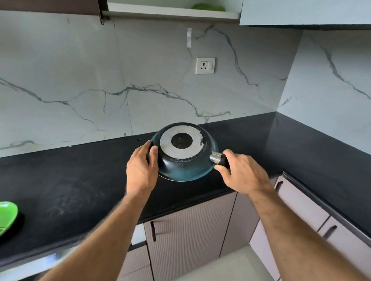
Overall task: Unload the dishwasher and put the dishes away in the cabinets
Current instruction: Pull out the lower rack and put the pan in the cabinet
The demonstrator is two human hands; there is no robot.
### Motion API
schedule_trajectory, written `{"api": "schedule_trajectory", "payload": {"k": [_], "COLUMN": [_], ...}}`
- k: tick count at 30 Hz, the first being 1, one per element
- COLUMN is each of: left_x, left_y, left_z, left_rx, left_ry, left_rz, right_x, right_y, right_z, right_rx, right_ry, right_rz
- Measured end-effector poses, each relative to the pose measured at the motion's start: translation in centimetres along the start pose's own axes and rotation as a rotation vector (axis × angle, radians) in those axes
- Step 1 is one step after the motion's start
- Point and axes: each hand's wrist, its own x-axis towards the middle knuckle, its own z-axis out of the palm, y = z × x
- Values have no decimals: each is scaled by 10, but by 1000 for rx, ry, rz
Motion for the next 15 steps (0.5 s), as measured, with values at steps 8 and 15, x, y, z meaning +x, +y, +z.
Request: {"api": "schedule_trajectory", "payload": {"k": [8, 15], "left_x": [72, 164], "left_y": [20, 40], "left_z": [35, 51], "left_rx": [-30, -127], "left_ry": [79, 180], "left_rz": [-4, 14], "right_x": [91, 186], "right_y": [39, 48], "right_z": [-2, -7], "right_rx": [12, 44], "right_ry": [-19, 67], "right_rz": [-45, -46]}}
